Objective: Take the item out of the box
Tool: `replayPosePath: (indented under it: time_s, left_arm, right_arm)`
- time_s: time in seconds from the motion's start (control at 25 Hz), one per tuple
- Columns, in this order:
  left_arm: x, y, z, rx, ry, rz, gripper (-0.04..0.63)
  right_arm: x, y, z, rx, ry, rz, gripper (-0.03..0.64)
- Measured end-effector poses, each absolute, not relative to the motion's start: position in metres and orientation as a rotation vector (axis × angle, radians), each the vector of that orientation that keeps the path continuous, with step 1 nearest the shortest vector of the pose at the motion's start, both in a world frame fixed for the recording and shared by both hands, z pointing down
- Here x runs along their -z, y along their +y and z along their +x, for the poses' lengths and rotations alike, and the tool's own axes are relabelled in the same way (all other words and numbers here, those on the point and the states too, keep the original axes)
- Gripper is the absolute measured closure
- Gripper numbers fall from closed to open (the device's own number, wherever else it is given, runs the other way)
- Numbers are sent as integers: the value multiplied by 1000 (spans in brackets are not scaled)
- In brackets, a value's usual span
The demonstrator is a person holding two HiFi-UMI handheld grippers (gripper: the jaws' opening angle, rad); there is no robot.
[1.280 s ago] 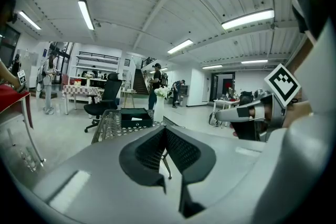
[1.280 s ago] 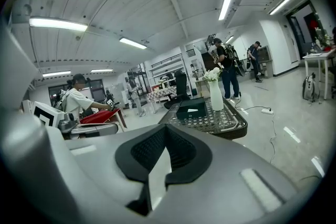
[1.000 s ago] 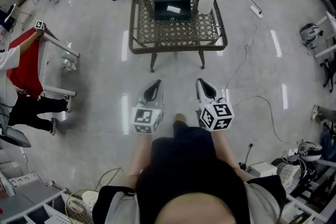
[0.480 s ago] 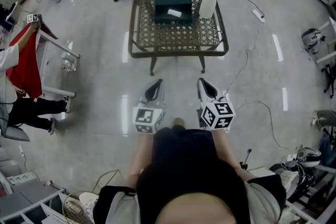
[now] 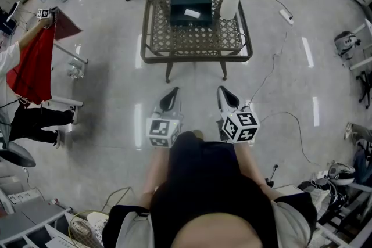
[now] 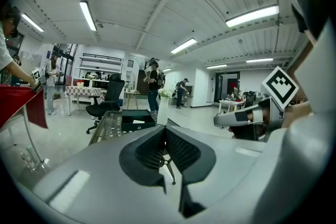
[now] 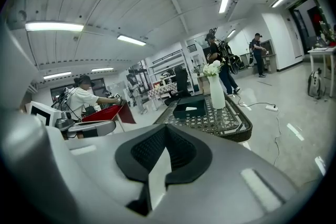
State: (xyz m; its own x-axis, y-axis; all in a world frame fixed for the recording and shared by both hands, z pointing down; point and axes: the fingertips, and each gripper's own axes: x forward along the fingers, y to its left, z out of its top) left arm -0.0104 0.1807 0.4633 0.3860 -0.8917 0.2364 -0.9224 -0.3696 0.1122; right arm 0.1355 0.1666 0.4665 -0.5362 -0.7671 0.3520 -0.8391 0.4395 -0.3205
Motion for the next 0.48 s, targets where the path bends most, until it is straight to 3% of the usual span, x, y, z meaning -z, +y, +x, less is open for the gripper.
replayPosePath:
  time_s: [0.48]
  left_arm:
    - [-461,189,-13,-211,-1627,2413,588]
  right_arm:
    - [-468,175,134,-729,-2524,1398,617]
